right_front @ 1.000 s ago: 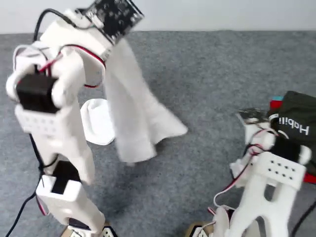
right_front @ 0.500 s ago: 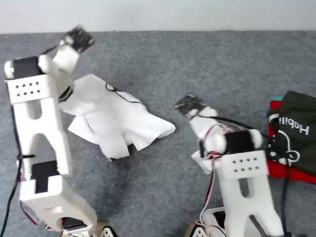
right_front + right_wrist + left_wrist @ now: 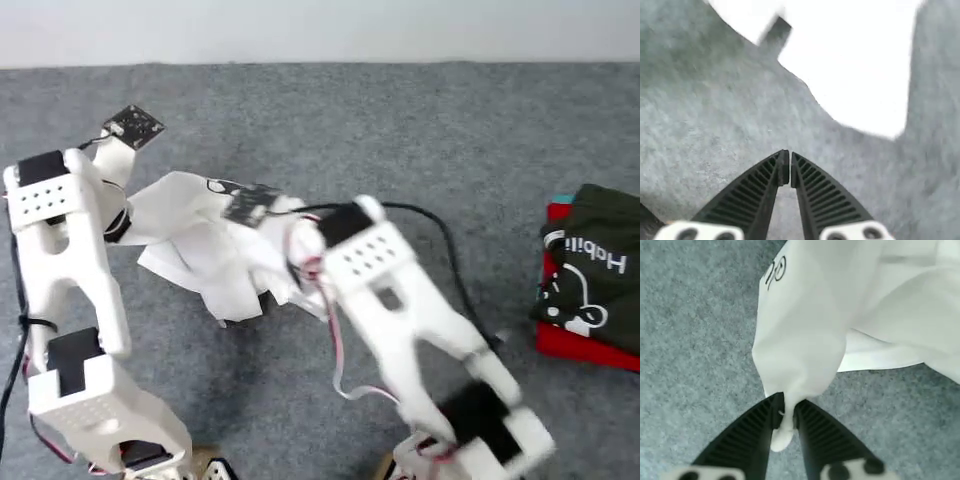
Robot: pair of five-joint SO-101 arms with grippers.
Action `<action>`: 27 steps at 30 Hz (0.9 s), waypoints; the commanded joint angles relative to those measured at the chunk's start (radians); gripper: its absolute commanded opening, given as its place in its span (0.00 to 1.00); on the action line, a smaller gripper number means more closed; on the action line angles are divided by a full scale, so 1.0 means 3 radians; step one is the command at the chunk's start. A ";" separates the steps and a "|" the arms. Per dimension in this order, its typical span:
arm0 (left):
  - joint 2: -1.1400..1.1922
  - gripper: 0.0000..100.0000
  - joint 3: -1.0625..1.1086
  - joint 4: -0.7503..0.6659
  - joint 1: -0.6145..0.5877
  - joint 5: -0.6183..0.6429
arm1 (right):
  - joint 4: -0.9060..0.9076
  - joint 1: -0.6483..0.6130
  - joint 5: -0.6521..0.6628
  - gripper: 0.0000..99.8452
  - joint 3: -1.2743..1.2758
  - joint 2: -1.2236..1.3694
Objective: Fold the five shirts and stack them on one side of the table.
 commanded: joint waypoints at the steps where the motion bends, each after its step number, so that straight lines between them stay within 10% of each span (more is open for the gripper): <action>1: -0.0097 0.01 -0.0003 -0.0056 -0.0020 -0.0031 | 0.0233 -0.0182 0.0159 0.07 -0.0721 0.0396; 7: -0.0097 0.01 0.0003 -0.0036 -0.0020 -0.0020 | 0.0427 -0.0207 0.0174 0.22 -0.1284 0.1000; 27: -0.0097 0.01 0.0003 -0.0046 -0.0082 -0.0020 | 0.0448 -0.0366 -0.0020 0.23 -0.2383 0.2591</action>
